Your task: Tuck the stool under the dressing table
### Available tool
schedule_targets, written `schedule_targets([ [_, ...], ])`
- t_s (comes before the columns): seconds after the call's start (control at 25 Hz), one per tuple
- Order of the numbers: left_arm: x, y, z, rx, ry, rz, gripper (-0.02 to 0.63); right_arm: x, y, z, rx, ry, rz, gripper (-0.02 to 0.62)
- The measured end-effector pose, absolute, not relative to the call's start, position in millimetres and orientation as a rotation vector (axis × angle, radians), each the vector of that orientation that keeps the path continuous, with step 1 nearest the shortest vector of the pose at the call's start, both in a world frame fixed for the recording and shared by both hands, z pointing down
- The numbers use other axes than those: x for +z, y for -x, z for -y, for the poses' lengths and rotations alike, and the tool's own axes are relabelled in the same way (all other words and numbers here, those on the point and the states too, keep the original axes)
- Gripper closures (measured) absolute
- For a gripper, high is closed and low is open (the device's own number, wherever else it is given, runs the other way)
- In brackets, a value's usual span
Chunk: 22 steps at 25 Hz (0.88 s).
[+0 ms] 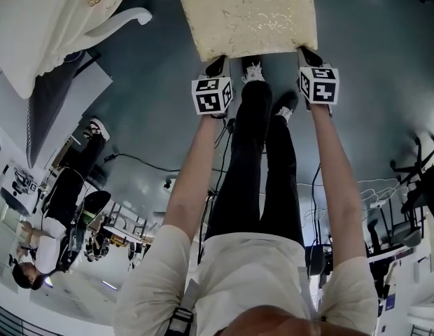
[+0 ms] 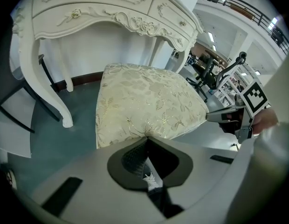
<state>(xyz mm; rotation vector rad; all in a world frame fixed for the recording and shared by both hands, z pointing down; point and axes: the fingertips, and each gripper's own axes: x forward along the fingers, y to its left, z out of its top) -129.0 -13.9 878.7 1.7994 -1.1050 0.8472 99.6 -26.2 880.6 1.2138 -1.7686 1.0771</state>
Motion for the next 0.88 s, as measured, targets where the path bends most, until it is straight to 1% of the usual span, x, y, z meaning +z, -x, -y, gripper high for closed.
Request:
schedule_targets([
  [0.28,874,123,50,0.789,-1.778,1.092,0.591,878,-107,65,1.15,-1.278,1.769,0.551],
  [0.88,870,112,94,0.842,-1.773,1.0,0.591,875,-116,114,1.127,-1.268,1.77,0.551],
])
